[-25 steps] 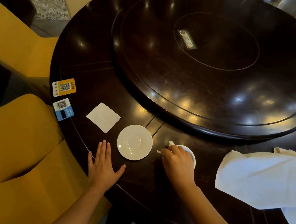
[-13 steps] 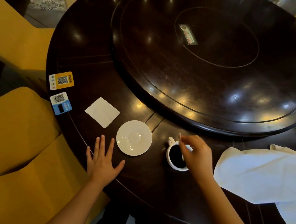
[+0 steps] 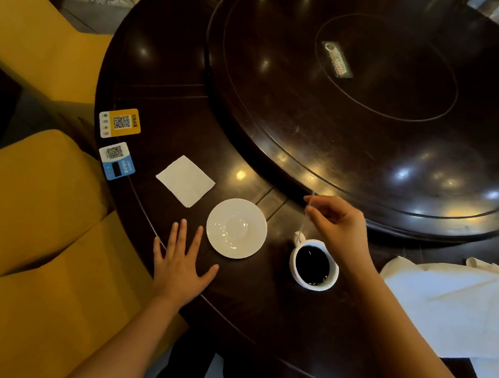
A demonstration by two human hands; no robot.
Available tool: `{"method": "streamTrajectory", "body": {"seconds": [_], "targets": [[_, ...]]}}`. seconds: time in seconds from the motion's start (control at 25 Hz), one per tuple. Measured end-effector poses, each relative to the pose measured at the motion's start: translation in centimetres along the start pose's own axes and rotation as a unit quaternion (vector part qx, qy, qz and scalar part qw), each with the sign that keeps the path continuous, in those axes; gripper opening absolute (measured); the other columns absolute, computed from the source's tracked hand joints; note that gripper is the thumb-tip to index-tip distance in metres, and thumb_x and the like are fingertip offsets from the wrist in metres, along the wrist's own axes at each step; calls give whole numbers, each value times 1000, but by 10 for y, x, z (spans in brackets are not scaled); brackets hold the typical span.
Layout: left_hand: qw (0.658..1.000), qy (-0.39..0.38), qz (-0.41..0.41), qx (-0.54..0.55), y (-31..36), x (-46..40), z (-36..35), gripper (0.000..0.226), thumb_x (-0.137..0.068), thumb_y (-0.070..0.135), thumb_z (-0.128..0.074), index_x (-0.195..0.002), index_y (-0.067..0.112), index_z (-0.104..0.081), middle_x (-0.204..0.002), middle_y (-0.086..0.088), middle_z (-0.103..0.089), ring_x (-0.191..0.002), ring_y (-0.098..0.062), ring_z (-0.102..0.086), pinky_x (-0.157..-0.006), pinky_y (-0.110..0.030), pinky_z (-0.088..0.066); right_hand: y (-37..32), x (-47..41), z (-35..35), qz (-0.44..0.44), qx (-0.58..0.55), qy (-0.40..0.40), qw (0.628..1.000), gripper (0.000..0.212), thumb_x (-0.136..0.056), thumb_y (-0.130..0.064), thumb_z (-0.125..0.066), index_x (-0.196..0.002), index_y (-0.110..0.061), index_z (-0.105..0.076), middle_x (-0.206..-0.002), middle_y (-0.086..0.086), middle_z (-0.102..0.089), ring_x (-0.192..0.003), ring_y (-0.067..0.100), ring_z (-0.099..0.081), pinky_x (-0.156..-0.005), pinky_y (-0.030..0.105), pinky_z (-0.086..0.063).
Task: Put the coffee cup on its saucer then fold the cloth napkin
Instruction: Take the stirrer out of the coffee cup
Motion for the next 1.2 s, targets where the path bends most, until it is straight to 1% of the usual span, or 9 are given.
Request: {"method": "streamTrajectory", "body": {"seconds": [0.08, 0.2, 0.32, 0.4, 0.52, 0.64, 0.76, 0.96, 1.2], "targets": [[1000, 5, -2, 5, 0, 0, -1, 88, -77, 76, -24, -147, 22, -18, -155, -17, -16, -143, -31, -4, -109, -61, -15, -22, -21, -24, 66, 10, -42, 997, 19, -82, -1, -66, -95, -15, -68, -96, 8, -69, -85, 16, -66, -79, 28, -56], [1000, 11, 10, -3, -3, 0, -6, 89, -76, 78, -21, -148, 27, -7, -157, -12, -2, -143, -26, 10, -111, -56, -2, -52, -50, -80, 198, 79, -94, 973, 15, -81, -3, -67, -96, -6, -69, -91, 11, -67, -78, 16, -63, -73, 18, -53], [1000, 8, 18, -19, -3, -2, -10, 90, -73, 82, -13, -144, 33, 12, -155, -9, 14, -140, -23, 24, -110, -53, 12, -70, -64, -141, 322, 149, -158, 922, 16, -84, -4, -65, -99, -3, -68, -91, 14, -65, -78, 22, -63, -65, 31, -54], [1000, 11, 16, -11, -4, -3, -11, 90, -73, 81, -15, -143, 34, 15, -155, -9, 16, -140, -22, 25, -109, -52, 15, -75, -68, -179, 396, 189, -194, 877, 16, -83, -3, -65, -98, -4, -69, -90, 15, -66, -78, 28, -63, -57, 35, -50], [999, 36, 15, 26, -3, -2, -12, 91, -73, 77, -29, -145, 32, 3, -156, -11, 2, -143, -23, 13, -112, -54, 7, -73, -64, -228, 528, 274, -233, 769, 10, -75, -4, -70, -86, -3, -70, -79, 15, -65, -66, 31, -62, -48, 29, -42], [997, 66, 4, 51, -3, -3, -11, 91, -73, 75, -35, -146, 26, -9, -154, -15, -16, -143, -27, -4, -110, -57, -6, -59, -55, -266, 578, 327, -287, 690, 7, -78, -8, -67, -82, -2, -67, -83, 16, -65, -72, 32, -62, -52, 33, -47], [996, 70, 1, 58, -4, -3, -10, 88, -73, 75, -36, -143, 24, -21, -151, -16, -30, -142, -26, -9, -110, -56, -6, -45, -53, -286, 545, 356, -346, 675, 12, -85, -6, -58, -92, 2, -64, -94, 20, -62, -83, 35, -59, -62, 39, -48], [996, 58, 5, 64, -4, -4, -11, 86, -73, 75, -37, -143, 27, -23, -154, -13, -22, -144, -25, -2, -111, -56, -4, -39, -59, -300, 524, 375, -354, 678, 14, -84, -7, -61, -96, -1, -64, -96, 18, -61, -84, 31, -57, -63, 36, -46], [996, 60, 12, 64, -5, -5, -15, 89, -72, 76, -39, -144, 28, -21, -155, -13, -19, -144, -25, 1, -111, -54, 4, -27, -62, -289, 447, 358, -301, 762, 19, -87, -16, -60, -98, -3, -68, -94, 16, -65, -84, 31, -60, -67, 39, -49]]}}
Point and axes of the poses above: each hand's wrist, its own x-axis away from the middle knuckle, its own z-axis out of the back of the hand, y = z × x, the point moved 2 cm from there along -x, towards the middle knuckle
